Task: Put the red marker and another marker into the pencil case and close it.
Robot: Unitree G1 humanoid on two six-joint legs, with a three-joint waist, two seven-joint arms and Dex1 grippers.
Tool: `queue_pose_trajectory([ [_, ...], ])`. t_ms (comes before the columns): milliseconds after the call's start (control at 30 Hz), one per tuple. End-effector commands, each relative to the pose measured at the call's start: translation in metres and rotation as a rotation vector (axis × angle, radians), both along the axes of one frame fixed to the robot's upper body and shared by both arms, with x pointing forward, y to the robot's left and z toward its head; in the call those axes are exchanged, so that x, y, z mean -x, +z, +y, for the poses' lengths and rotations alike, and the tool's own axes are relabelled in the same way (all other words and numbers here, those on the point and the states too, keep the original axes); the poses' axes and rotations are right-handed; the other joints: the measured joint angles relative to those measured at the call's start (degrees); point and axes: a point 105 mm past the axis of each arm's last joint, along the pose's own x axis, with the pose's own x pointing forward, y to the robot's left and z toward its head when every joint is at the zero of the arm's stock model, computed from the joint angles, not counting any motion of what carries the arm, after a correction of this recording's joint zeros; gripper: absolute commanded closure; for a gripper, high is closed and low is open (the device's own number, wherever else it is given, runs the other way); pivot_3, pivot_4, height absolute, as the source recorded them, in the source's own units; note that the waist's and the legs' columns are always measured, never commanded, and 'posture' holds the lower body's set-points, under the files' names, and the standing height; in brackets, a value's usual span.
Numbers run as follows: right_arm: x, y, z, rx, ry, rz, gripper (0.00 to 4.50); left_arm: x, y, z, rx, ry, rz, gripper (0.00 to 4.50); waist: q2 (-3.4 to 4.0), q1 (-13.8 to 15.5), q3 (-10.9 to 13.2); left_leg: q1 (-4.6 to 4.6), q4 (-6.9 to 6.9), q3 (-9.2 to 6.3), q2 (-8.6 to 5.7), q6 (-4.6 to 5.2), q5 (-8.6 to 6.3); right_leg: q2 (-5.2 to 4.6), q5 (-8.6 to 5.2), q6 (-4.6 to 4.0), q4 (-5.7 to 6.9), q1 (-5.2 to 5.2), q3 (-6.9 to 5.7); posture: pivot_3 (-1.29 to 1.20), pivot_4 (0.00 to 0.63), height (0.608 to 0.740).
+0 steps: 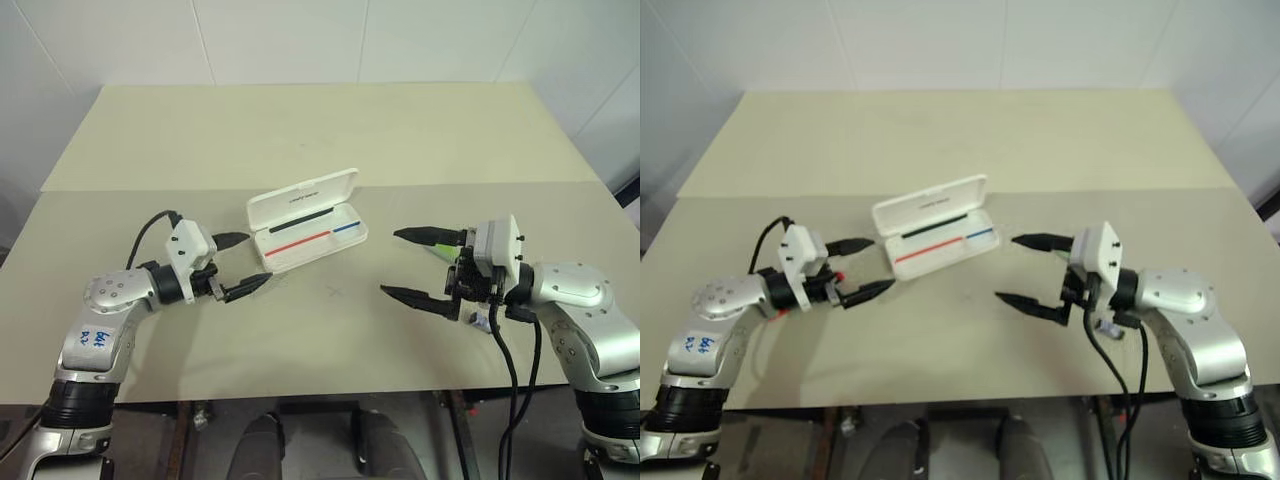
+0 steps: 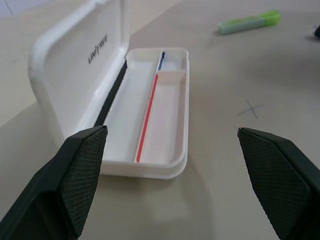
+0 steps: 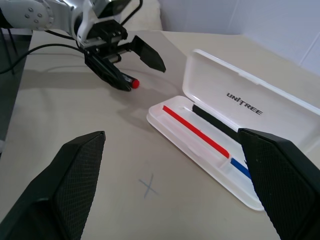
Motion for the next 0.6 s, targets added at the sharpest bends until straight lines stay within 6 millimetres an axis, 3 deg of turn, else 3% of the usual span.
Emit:
queue_pose_trajectory([
  [33,0.006,0.004,0.005,-0.010,0.030,-0.025,0.00,-0.005,0.005,-0.002,-0.024,-0.009,-0.039,0.64,0.00,-0.1,0.0,0.00,0.00,0.00,0.00,0.00,0.00,0.00,0.00,0.00,0.00,0.00,0.00,0.00,0.150,0.740],
  [67,0.006,0.004,0.005,-0.012,0.027,-0.026,0.00,-0.008,0.007,-0.003,-0.024,-0.006,-0.051,0.88,0.00,-0.1,0.0,0.00,0.00,0.00,0.00,0.00,0.00,0.00,0.00,-0.01,0.00,0.00,0.00,0.00,0.150,0.740],
  [167,0.003,0.004,0.005,-0.019,0.018,-0.035,0.00,-0.013,0.010,-0.009,-0.030,-0.007,-0.070,0.88,-0.01,-0.1,0.0,-0.01,0.00,0.00,0.00,0.00,0.00,0.00,0.00,0.00,0.01,0.00,0.00,0.00,0.150,0.740],
  [600,-0.005,0.006,0.012,-0.056,-0.004,-0.077,0.00,-0.034,-0.017,-0.042,-0.079,-0.026,0.006,0.88,-0.02,-0.1,0.0,0.00,0.08,0.00,0.00,0.00,0.01,0.04,0.03,0.06,0.11,-0.02,0.01,0.00,0.150,0.740],
])
